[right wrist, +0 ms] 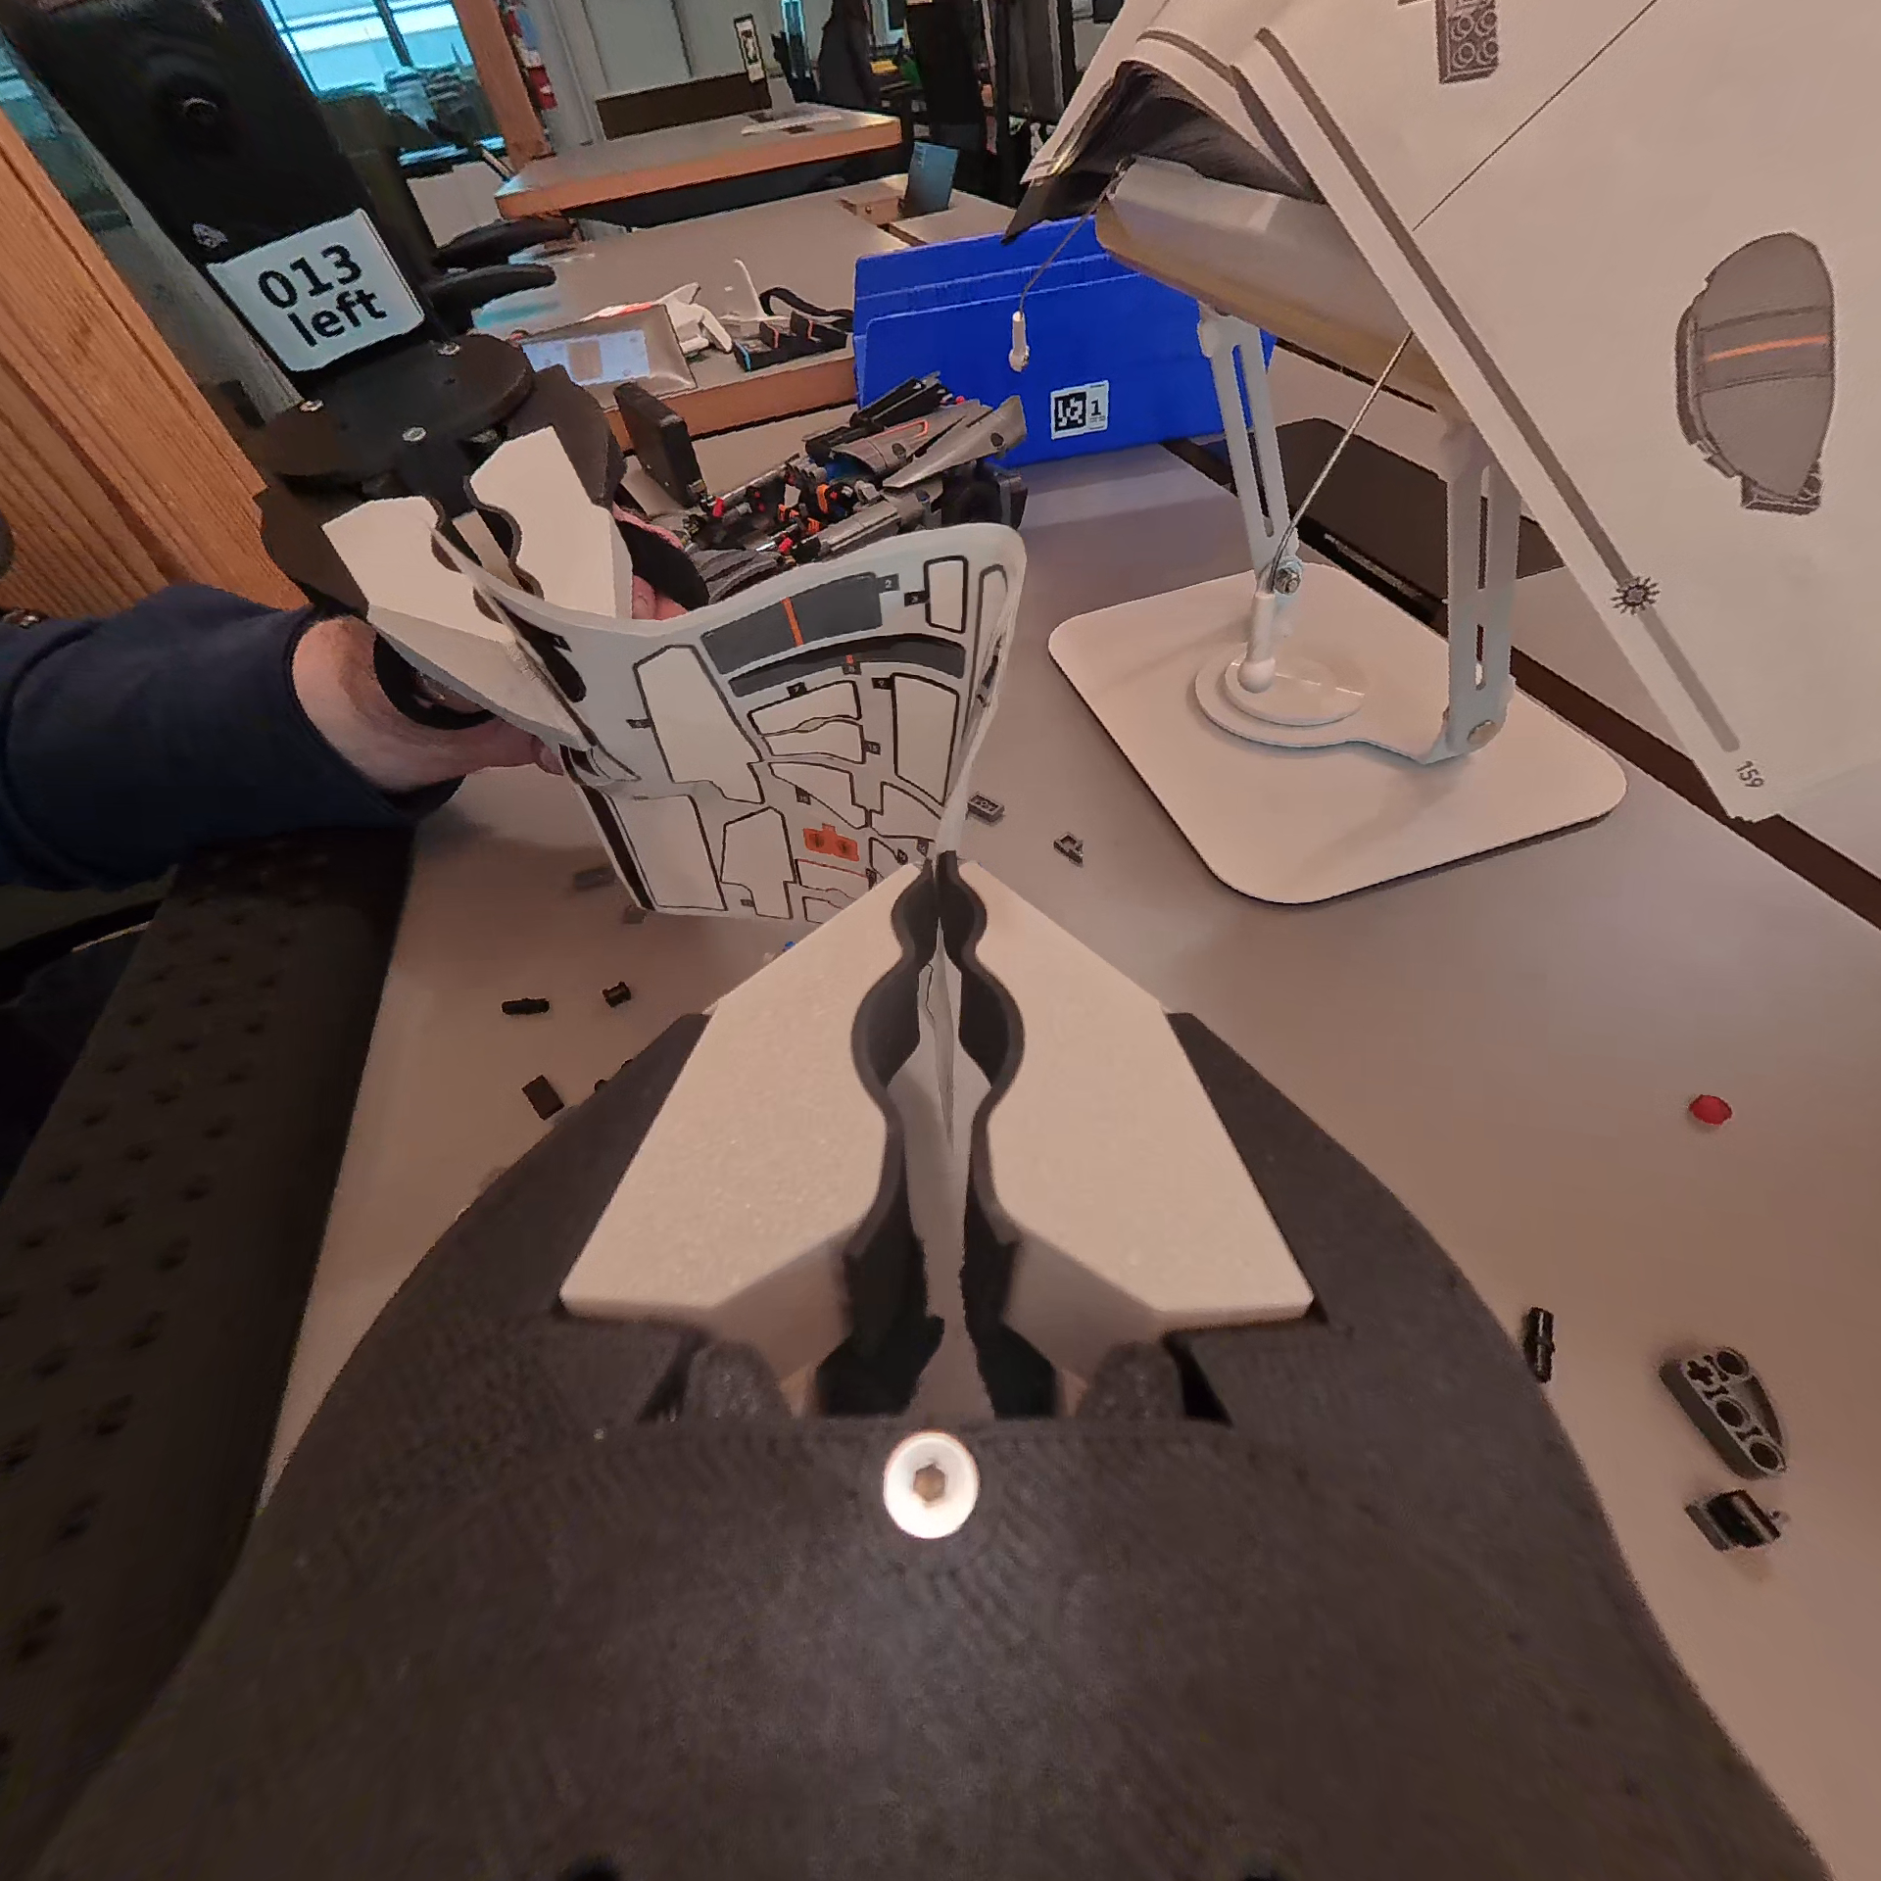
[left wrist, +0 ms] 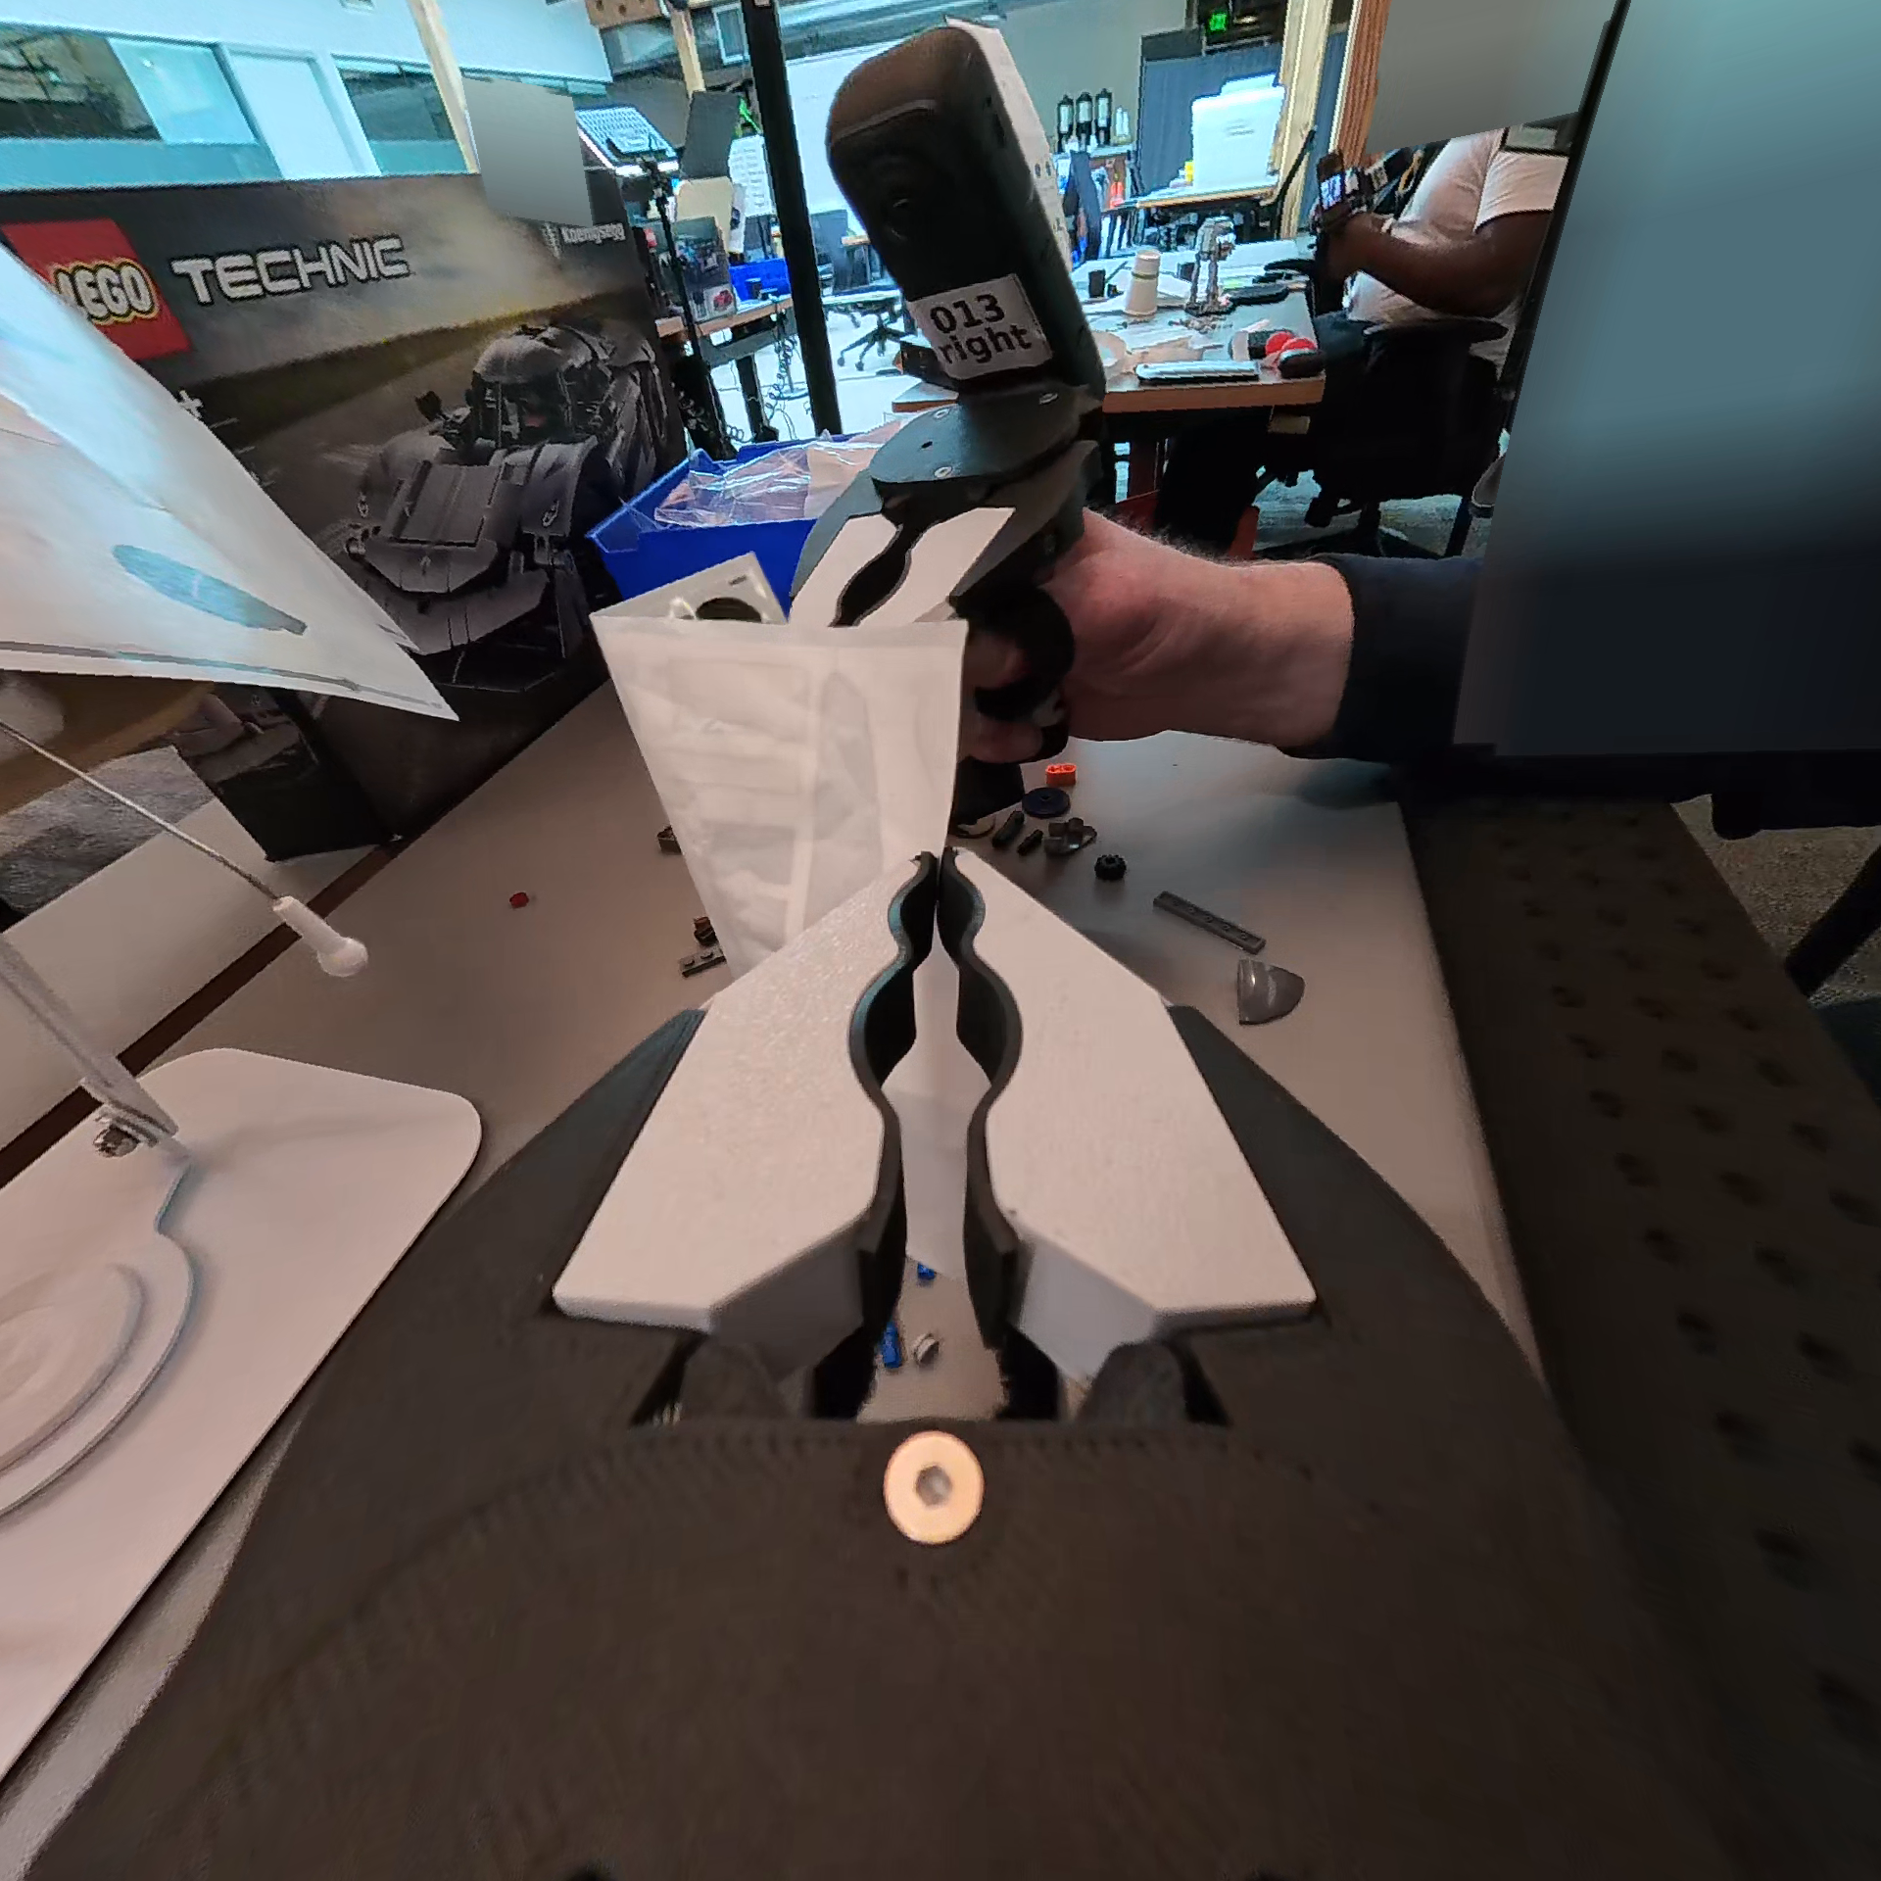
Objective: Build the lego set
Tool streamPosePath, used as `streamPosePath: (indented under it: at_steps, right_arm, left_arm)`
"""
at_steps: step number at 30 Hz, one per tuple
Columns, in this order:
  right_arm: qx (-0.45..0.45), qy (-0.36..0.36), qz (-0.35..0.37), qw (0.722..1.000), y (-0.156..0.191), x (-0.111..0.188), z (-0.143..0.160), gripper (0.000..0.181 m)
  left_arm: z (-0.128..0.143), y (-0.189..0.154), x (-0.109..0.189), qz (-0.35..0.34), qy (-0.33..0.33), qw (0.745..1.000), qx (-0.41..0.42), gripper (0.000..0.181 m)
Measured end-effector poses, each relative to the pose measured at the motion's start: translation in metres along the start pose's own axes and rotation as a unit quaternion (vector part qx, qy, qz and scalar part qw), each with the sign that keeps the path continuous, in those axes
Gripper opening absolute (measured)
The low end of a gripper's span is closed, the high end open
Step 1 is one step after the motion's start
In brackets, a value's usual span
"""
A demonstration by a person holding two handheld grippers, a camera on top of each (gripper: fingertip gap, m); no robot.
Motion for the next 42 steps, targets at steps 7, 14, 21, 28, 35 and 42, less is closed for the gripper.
streamPosePath:
  at_steps: [7, 14, 21, 28, 35, 42]
  right_arm:
    - [0.002, -0.003, 0.001, 1.000, 0.000, 0.001, -0.001, 0.000]
    - [0.002, -0.001, 0.000, 1.000, 0.000, 0.001, -0.001, 0.000]
    - [0.002, -0.003, -0.001, 1.000, 0.000, 0.001, -0.002, 0.000]
    - [0.001, 0.001, -0.001, 1.000, 0.000, 0.001, -0.001, 0.000]
    - [-0.005, 0.006, 0.007, 1.000, -0.003, -0.001, 0.003, 0.001]
    - [-0.001, 0.013, 0.013, 1.000, -0.004, -0.002, 0.005, 0.005]
  left_arm:
    - [-0.002, 0.004, 0.002, -0.010, -0.008, 1.000, 0.007, 0.000]
    - [-0.002, 0.010, 0.006, -0.022, -0.014, 0.999, 0.022, 0.000]
    - [-0.002, 0.017, 0.009, -0.036, -0.022, 0.998, 0.041, 0.000]
    - [-0.001, 0.027, 0.015, -0.058, -0.030, 0.996, 0.060, 0.000]
    - [0.003, 0.051, 0.029, -0.119, -0.034, 0.988, 0.096, 0.000]
    - [0.012, 0.076, 0.048, -0.185, -0.029, 0.974, 0.131, 0.000]
Point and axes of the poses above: each gripper's, where its closed fingertips meet, x back along the fingers, z out of its underside, y = z × x across the jaws, the point moved 5 cm from there along x, back along the fingers, and after that the axes turned 14 degrees about -y, right-handed, at the moved point
